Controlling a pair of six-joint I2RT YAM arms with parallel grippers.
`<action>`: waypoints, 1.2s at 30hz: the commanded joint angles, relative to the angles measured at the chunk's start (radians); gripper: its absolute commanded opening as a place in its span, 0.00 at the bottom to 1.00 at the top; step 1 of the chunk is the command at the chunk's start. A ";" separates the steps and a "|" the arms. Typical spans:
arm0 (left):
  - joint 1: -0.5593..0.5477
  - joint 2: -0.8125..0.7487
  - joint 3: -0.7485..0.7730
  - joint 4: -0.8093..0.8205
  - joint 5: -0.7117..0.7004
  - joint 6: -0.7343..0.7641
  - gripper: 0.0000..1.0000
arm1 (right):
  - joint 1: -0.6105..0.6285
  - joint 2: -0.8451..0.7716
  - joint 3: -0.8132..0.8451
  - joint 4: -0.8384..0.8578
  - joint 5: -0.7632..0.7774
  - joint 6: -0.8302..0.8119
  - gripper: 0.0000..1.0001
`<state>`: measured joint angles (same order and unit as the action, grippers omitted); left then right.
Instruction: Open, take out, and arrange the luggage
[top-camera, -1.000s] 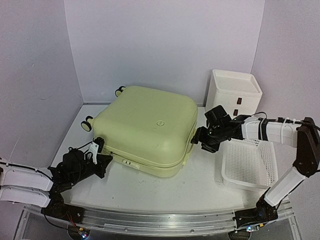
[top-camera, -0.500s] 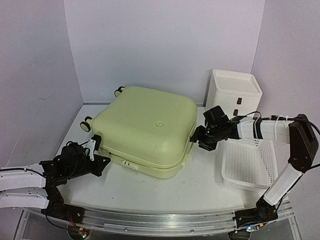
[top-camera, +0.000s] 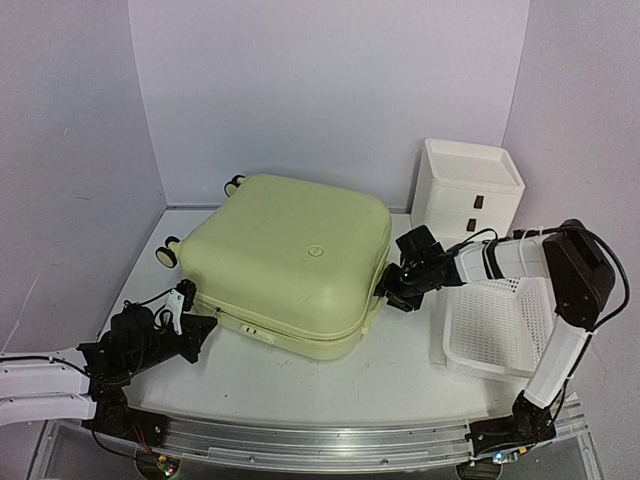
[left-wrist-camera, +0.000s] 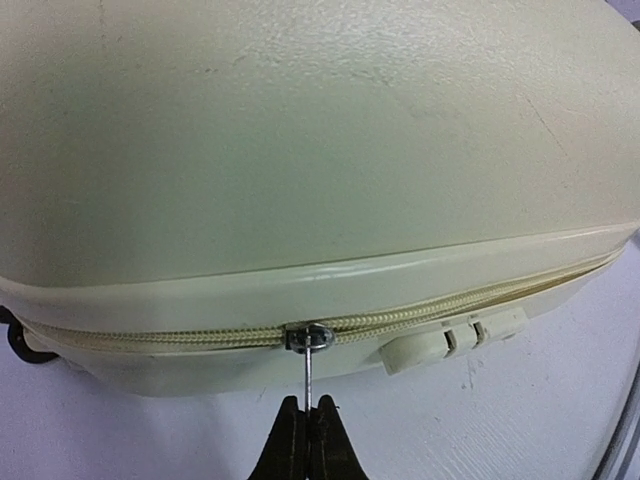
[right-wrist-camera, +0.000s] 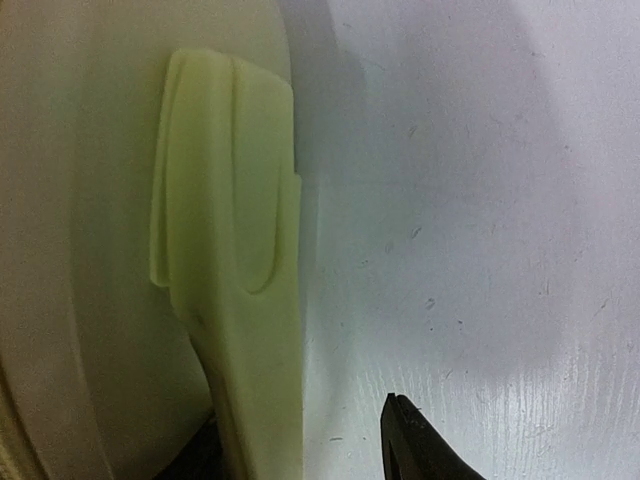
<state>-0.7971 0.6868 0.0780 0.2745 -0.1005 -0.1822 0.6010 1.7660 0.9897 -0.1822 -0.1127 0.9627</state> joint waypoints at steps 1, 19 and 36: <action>0.002 0.123 0.002 0.422 -0.038 0.133 0.00 | 0.028 0.019 -0.003 0.082 -0.023 0.028 0.47; 0.004 0.707 0.060 1.028 -0.287 0.141 0.00 | -0.018 0.004 -0.066 0.062 0.298 0.142 0.00; 0.180 0.583 0.068 0.815 -0.291 0.018 0.00 | -0.188 0.014 0.017 -0.122 0.054 -0.200 0.00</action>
<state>-0.7128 1.3293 0.0971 1.0225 -0.3256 -0.0971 0.5098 1.7874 0.9840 -0.1551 -0.0967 0.8948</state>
